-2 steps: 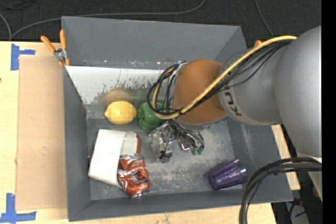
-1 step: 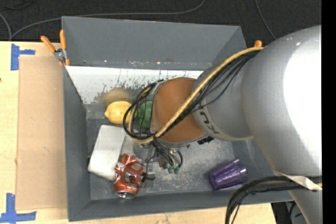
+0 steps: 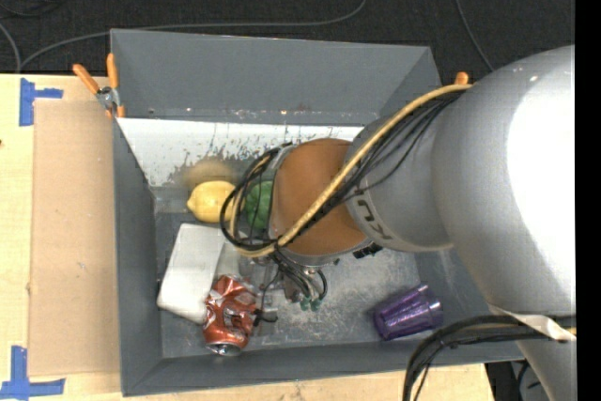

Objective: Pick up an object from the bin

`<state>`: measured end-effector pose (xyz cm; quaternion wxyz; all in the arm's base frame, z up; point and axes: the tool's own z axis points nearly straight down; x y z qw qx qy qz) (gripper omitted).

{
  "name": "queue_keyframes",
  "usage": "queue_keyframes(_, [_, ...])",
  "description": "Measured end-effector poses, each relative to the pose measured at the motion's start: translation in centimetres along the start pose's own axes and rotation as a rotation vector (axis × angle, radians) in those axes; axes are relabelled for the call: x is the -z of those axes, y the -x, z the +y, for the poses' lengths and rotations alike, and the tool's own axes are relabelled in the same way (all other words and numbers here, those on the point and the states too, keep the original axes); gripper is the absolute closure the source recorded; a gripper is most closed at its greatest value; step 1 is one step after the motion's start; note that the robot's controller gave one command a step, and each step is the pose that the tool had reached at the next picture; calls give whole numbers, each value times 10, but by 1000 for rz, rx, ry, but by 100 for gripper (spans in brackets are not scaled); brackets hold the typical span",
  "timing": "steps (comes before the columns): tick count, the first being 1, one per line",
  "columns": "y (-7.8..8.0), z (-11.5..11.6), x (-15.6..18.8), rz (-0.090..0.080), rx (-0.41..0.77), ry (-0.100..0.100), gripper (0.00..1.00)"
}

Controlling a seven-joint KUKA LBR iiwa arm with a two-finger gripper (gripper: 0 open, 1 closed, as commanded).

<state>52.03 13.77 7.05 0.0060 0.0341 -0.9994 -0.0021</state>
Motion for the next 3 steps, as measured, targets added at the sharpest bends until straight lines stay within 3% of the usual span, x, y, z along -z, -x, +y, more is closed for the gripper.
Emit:
queue_keyframes(1, [-10,18,-1,0,0,-2,0])
queue_keyframes(2, [-31,41,15,4,209,-2,100])
queue_keyframes(3, [-31,41,15,4,209,-2,100])
